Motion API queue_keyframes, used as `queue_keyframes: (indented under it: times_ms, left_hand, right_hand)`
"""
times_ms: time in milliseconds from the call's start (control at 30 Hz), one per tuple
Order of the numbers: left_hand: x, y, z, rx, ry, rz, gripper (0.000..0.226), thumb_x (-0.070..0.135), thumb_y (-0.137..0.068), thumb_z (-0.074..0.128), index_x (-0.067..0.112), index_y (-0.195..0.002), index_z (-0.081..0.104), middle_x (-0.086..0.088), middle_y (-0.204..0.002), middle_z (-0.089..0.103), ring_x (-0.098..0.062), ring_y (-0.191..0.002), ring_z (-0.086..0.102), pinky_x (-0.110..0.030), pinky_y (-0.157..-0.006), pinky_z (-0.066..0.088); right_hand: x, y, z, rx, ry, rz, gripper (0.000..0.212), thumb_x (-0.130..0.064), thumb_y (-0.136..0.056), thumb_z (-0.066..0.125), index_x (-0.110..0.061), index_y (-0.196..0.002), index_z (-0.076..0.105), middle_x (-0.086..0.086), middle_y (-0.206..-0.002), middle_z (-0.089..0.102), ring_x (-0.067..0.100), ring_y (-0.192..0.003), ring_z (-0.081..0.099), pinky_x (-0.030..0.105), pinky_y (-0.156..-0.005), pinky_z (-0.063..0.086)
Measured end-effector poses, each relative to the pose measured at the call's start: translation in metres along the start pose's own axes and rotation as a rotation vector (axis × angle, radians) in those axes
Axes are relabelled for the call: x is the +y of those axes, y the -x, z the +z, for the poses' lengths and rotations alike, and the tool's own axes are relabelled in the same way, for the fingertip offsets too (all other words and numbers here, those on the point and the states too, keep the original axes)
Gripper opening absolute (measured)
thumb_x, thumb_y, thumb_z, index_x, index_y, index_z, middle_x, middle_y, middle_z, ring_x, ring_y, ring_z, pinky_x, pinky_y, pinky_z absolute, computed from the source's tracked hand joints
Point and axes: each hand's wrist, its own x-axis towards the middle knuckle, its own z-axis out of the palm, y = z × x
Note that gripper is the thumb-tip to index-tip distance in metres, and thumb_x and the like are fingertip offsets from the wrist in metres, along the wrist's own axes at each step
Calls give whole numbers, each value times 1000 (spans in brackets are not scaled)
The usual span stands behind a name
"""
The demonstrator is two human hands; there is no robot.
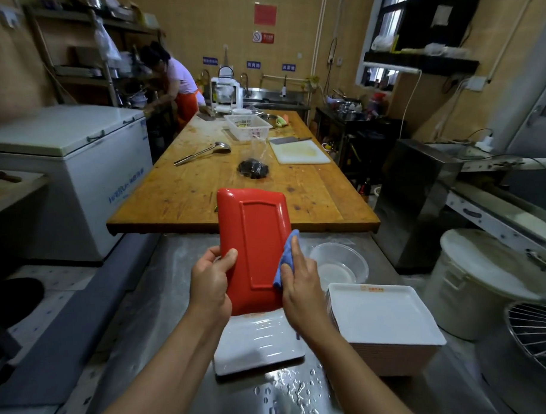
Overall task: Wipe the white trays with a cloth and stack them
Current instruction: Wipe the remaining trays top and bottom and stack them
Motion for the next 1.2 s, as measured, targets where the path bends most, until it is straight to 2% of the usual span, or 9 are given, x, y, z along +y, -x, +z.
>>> queue_keyframes:
  times_ms: [67,200,267,333,533,733,933,1067,1200]
  left_hand:
    - [3,-4,3,14,11,15,20,-2,-90,51,13,-77,52,3,-53,66,-8,-47,62,-26,-49,54]
    - [2,-4,14,17,92,8,16,1,-91,52,13,-82,54,-4,-69,68,-13,-58,65,-34,-61,55]
    - [0,-2,19,-15,141,-27,12,3,-92,51,13,-87,56,-8,-79,67,-17,-66,66,-38,-67,54]
    - [-2,0,19,-62,198,-81,12,3,-93,49,12,-94,58,-9,-85,67,-20,-74,66,-41,-73,53]
    - [19,-10,-4,-288,41,-257,20,30,-87,51,17,-101,59,-9,-85,64,-26,-80,63,-41,-79,49]
    - [49,-34,-31,-332,128,-402,61,59,-84,44,5,-88,73,-9,-73,68,-20,-61,66,-32,-63,57]
    - [44,-32,-27,-398,-274,-401,34,29,-70,63,7,-96,67,-13,-80,73,-23,-63,71,-34,-56,59]
    - [34,-34,-30,-281,-218,-400,22,23,-80,62,6,-92,66,-12,-71,72,-22,-56,70,-35,-49,58]
    - [24,-36,-35,-188,-152,-415,17,22,-89,58,7,-91,64,-11,-66,72,-22,-52,68,-34,-45,56]
  right_hand:
    - [1,7,2,36,-38,31,55,-23,-100,34,-39,-148,12,3,-105,41,14,-91,45,10,-66,30]
    - [-1,6,-1,151,-241,95,52,-23,-98,42,-38,-145,27,2,-110,43,-2,-88,49,-4,-74,33]
    - [-2,-3,-6,183,-425,159,48,-19,-95,49,-30,-141,40,6,-121,50,3,-100,55,15,-94,43]
    - [-2,-12,-12,208,-569,212,47,-11,-90,54,-24,-135,50,9,-121,59,18,-107,60,42,-97,49]
    - [13,-28,-44,180,-638,182,43,2,-80,61,-20,-116,65,2,-107,70,14,-92,68,28,-80,57]
    - [14,-43,-83,-57,-554,21,38,2,-75,64,-27,-99,71,-4,-97,73,10,-85,69,19,-68,52]
    - [10,-48,-82,-163,-395,-7,36,-4,-77,63,-24,-108,69,1,-109,67,15,-95,63,23,-77,51]
    - [17,-39,-71,-146,-184,-53,36,-9,-91,53,-26,-122,59,-3,-126,50,1,-106,49,8,-84,35]
    - [23,-28,-61,-146,-66,-99,40,-12,-96,46,-20,-135,49,-4,-147,33,3,-128,34,16,-100,25]
